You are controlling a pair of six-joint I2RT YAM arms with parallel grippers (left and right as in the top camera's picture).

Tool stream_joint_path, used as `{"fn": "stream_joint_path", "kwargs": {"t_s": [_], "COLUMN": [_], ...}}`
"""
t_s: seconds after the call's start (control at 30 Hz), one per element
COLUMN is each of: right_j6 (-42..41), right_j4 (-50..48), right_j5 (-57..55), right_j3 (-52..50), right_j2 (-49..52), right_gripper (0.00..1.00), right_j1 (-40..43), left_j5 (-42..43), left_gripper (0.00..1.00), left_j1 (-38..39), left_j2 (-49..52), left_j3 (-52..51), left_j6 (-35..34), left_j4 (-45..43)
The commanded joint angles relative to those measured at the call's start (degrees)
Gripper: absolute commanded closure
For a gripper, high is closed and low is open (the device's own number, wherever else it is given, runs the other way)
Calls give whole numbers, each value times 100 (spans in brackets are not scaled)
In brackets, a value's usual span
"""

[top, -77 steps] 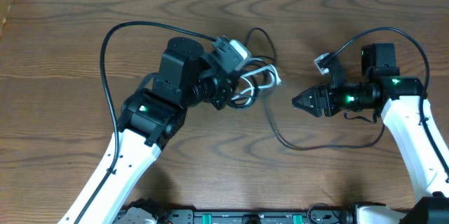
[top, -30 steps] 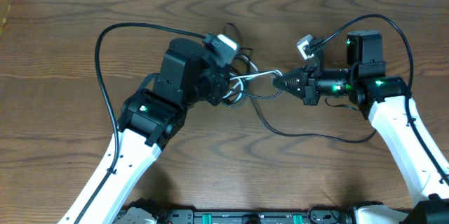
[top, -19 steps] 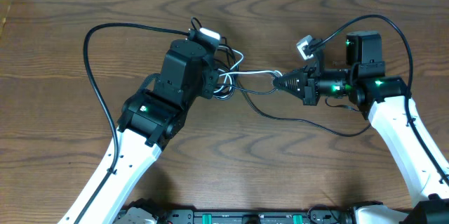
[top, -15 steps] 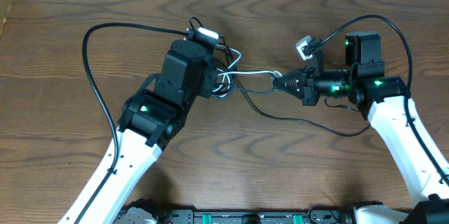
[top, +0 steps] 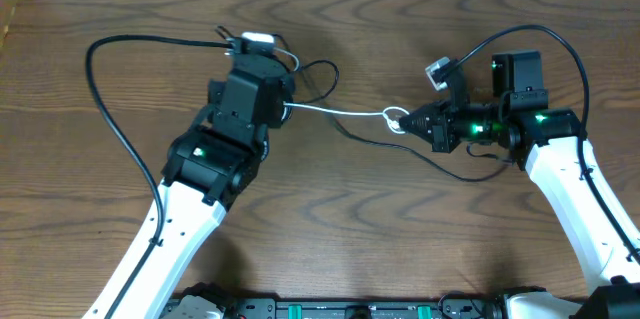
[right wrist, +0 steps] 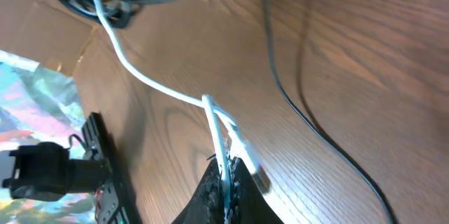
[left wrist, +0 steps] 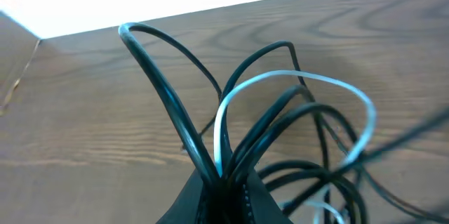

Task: Untangle cables

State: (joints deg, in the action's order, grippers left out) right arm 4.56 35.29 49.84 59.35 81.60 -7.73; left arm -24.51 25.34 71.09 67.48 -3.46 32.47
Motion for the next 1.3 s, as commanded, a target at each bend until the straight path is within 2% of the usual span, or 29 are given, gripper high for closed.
{"fn": "stream_joint_path", "kwargs": {"t_s": [0.0, 0.13, 0.3, 0.43, 0.53, 0.77, 0.9, 1.0, 1.2, 1.27], "right_j6": [-24, -308, -1875, -2879, -3335, -3449, -3910, -3993, -3985, -3974], "right_j4": [74, 81, -20, -249, -107, 649, 942, 903, 782, 752], "right_j5": [-297, -658, -1707, -1987, -2780, -4297, -5355, -5364, -5029, -4953], "right_j3": [-9, -9, -9, -11, -13, -118, -284, -428, -494, -494], "right_j2": [-85, -85, -85, -85, -83, -81, -81, -81, -81, -81], "right_gripper": [99, 99, 99, 99, 99, 99, 99, 99, 99, 99], "right_j1": [111, 155, 210, 205, 203, 208, 260, 389, 614, 625], "left_j5": [-278, -256, -131, 905, 1471, 1624, 1274, 984, 1008, 1255], "left_gripper": [92, 93, 93, 93, 93, 93, 92, 93, 93, 93], "left_j1": [-173, -173, -177, -177, -177, -190, -341, -535, -907, -931], "left_j2": [-4, -4, -4, -4, -4, -11, -87, -144, -155, -155], "left_j3": [105, 105, 105, 105, 105, 105, 105, 105, 105, 105], "left_j6": [-306, -304, -304, -87, 149, 125, -72, -286, -400, -413], "left_j4": [13, 96, 116, 133, 125, -33, -50, -33, 9, 17]}}
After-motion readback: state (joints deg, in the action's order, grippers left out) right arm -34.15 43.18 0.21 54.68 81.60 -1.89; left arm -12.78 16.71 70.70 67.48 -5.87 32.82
